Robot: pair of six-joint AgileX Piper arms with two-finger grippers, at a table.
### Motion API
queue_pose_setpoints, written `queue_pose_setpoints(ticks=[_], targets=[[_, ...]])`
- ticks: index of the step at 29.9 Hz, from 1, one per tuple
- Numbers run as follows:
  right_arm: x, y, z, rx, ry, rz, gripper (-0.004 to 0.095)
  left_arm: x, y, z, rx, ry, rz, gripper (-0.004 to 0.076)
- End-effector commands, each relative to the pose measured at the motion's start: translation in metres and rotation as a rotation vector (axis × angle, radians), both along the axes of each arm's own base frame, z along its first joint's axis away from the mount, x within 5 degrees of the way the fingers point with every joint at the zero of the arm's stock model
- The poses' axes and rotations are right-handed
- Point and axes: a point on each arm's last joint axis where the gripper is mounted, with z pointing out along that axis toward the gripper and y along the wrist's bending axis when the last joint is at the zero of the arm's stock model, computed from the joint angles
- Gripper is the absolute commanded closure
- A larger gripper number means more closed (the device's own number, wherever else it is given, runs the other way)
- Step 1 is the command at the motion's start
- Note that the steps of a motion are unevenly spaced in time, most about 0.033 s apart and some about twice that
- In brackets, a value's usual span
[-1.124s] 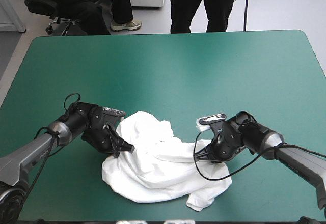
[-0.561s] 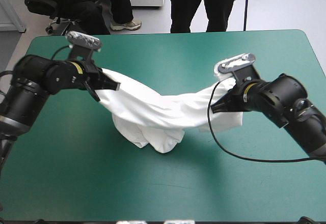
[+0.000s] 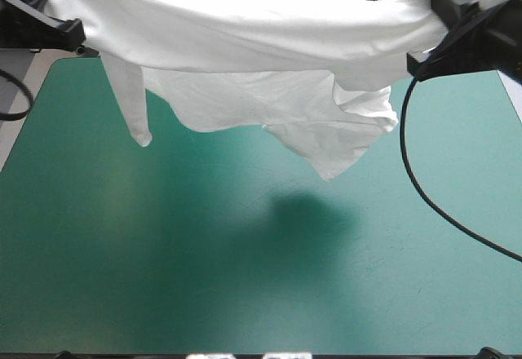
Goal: Fold the cloth
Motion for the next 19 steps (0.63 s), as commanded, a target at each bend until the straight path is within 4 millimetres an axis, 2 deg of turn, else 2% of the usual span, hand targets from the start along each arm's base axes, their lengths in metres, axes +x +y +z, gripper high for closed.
queue_pose_setpoints(ticks=[1,7,11,14,17,19], targets=[[-0.015,-0.014,0.023,0.018,-0.153,-0.028,0.0925,-0.036,0.012,0.026,-0.065,-0.197,-0.027,0.0741],[-0.022,-0.024,0.021,-0.011,-0.114,-0.079,0.0925,-0.060,0.020,0.029,-0.070,-0.219,-0.047,0.0741],[-0.024,-0.024,0.013,-0.006,-0.041,-0.068,0.0925,-0.065,0.022,0.017,-0.046,-0.157,-0.048,0.0741],[-0.024,-0.023,0.007,0.019,-0.006,-0.060,0.0926,-0.054,0.019,-0.005,0.003,-0.065,-0.031,0.0741],[-0.020,-0.020,-0.007,0.003,0.055,-0.064,0.0925,-0.036,0.012,-0.039,0.057,0.071,-0.031,0.0741],[-0.012,-0.015,-0.023,-0.009,0.127,-0.071,0.0925,-0.017,0.003,-0.067,0.075,0.194,-0.033,0.0741]])
